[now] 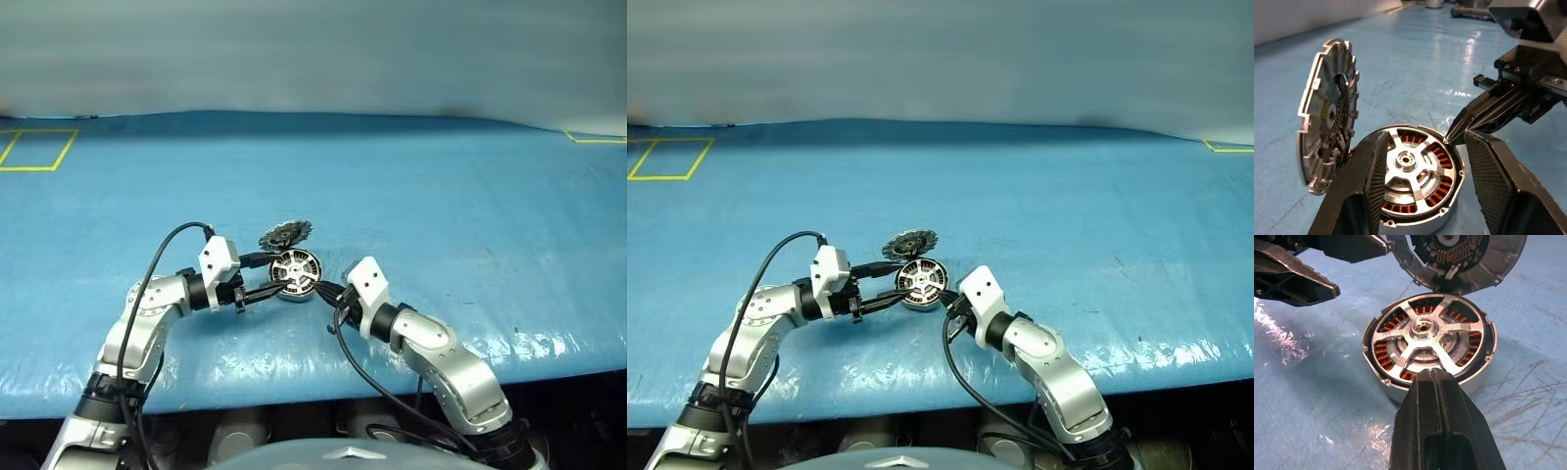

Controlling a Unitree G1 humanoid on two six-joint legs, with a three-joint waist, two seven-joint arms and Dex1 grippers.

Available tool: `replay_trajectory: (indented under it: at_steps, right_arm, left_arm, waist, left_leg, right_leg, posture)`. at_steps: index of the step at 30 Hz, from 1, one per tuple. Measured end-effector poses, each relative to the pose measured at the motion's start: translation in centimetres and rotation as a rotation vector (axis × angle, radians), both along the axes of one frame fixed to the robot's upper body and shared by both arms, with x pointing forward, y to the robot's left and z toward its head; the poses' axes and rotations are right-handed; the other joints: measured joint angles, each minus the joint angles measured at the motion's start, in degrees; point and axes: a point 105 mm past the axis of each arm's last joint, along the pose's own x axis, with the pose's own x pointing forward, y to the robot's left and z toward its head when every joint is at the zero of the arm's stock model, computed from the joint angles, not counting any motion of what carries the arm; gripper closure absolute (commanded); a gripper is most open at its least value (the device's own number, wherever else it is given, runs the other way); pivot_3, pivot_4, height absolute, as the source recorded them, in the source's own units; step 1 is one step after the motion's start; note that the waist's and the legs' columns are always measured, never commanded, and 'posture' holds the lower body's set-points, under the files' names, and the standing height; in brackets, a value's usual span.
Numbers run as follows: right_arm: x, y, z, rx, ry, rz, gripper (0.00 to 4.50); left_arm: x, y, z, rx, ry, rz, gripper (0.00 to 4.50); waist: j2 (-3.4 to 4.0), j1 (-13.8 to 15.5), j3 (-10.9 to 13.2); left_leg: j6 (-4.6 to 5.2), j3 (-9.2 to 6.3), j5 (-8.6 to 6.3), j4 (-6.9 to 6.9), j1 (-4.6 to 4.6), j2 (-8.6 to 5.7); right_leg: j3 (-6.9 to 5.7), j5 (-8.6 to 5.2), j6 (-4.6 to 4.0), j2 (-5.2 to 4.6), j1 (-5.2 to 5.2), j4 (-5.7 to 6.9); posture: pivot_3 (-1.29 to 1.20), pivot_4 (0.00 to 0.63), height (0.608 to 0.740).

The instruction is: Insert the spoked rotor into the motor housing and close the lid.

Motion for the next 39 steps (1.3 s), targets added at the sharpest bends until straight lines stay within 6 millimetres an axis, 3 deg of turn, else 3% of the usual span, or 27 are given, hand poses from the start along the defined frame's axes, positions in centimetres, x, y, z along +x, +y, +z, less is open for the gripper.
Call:
replay_trajectory:
  at_steps: [7,13,17,23,34,39]
  right_arm:
    - [1.4,0.7,3.3,0.110,-0.084,0.014,4.50]
    - [4.6,2.1,0.9,0.035,-0.031,-0.042,4.50]
    - [5.6,2.2,0.3,0.000,-0.032,-0.058,4.50]
    - [5.6,2.6,0.1,0.006,-0.020,-0.035,4.50]
    - [3.9,3.8,-0.3,0.013,-0.008,0.052,4.50]
    - [4.3,3.6,-0.6,-0.019,-0.024,0.031,4.50]
  left_arm:
    - [-1.2,1.9,-2.0,0.020,0.083,0.095,1.89]
    - [-1.5,1.8,-3.0,0.007,0.097,0.138,1.89]
    - [-1.5,1.6,-3.1,-0.005,0.090,0.157,1.89]
    - [-1.4,1.5,-2.8,-0.019,0.054,0.175,1.89]
    - [-0.9,2.2,-3.3,0.009,0.035,0.217,1.89]
    - [-0.9,2.0,-3.3,0.005,0.028,0.216,1.89]
  waist:
    - [0.01,0.0,0.0]
    - [0.02,0.0,0.0]
    - [0.02,0.0,0.0]
    - [0.02,-0.1,0.0]
    - [0.02,-0.2,0.0]
    - [0.02,-0.1,0.0]
  left_leg:
    - [-0.01,0.00,0.00,0.01,0.06,0.03]
    - [-0.01,0.06,0.00,-0.04,-0.01,0.01]
    - [-0.02,0.03,0.01,-0.18,-0.03,-0.08]
    - [-0.05,0.03,0.03,-0.22,-0.01,-0.07]
    - [-0.07,0.04,0.04,-0.23,0.04,-0.01]
    - [-0.10,0.05,0.06,-0.22,0.04,0.00]
  right_leg:
    - [-0.03,0.00,0.00,0.00,-0.08,-0.03]
    - [0.00,0.16,-0.28,-0.01,-0.05,-0.02]
    - [0.01,0.15,-0.30,-0.02,-0.06,-0.04]
    - [0.00,0.14,-0.30,0.00,-0.06,-0.04]
    - [-0.01,0.12,-0.31,0.02,-0.05,-0.03]
    - [-0.03,0.12,-0.31,0.01,-0.04,-0.03]
  posture:
    - [0.00,0.150,0.740]
    - [0.00,0.150,0.740]
    - [0.00,0.150,0.740]
    - [0.00,0.150,0.740]
    - [0.00,0.150,0.740]
    - [0.00,0.150,0.740]
